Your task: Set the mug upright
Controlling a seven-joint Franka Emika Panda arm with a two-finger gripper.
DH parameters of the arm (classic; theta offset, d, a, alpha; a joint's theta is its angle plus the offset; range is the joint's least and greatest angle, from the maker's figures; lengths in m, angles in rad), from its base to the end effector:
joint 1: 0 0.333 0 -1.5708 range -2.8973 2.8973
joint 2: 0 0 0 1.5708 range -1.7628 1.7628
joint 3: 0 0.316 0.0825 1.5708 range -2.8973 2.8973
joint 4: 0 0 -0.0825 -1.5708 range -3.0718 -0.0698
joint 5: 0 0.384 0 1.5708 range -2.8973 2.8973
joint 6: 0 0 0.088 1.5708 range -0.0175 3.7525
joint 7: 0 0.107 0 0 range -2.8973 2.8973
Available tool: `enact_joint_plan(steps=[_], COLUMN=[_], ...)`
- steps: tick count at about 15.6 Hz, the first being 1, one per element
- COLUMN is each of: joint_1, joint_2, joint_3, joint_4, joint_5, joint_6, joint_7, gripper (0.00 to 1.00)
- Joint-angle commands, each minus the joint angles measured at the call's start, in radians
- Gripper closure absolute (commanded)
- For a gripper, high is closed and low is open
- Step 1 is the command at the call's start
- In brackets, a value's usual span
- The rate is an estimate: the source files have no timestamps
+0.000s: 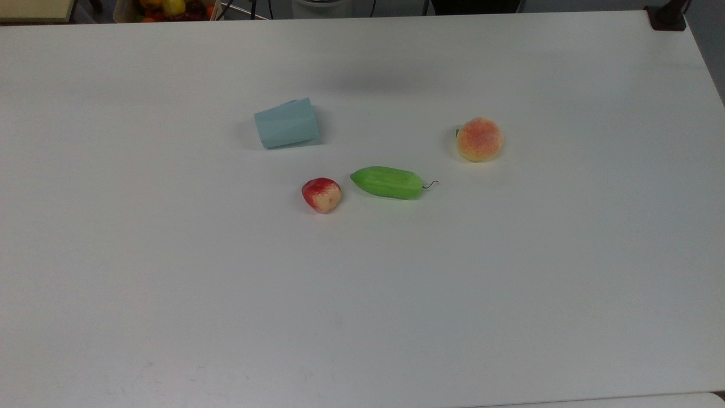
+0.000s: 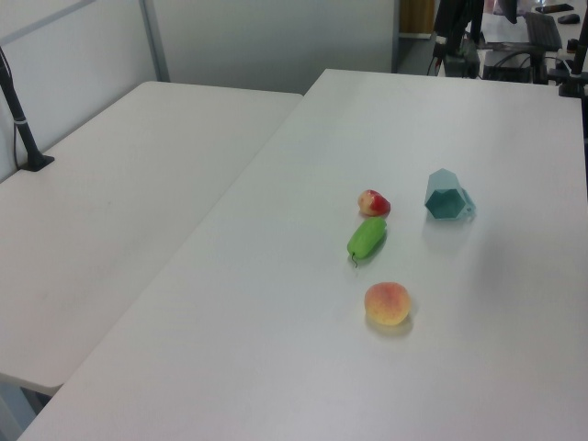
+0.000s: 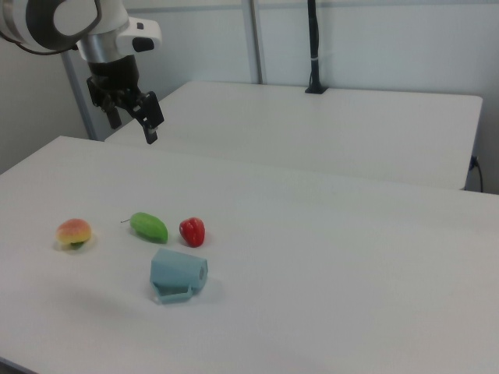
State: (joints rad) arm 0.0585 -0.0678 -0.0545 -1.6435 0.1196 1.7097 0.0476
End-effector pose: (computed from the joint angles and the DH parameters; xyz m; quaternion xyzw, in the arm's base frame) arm 0.5468 0.0123 0.6408 -0.9955 0.0261 -0.0652 0.0632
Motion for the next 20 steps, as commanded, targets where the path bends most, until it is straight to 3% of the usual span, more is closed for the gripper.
enact_joint_plan(steps=[1, 12, 15, 20], joint_1=[0.011, 0.011, 0.015, 0.018], joint_2=[-0.003, -0.006, -0.003, -0.006], joint_3=[-0.004, 0.001, 0.062, 0.114], joint_4=[-0.006, -0.018, -0.056, -0.119], joint_5=[0.002, 0.006, 0.0, -0.015], joint_6=[0.014, 0.002, 0.016, 0.016], joint_7=[-0.015, -0.014, -0.002, 0.0], gripper=[0.0, 0.0, 0.0, 0.0])
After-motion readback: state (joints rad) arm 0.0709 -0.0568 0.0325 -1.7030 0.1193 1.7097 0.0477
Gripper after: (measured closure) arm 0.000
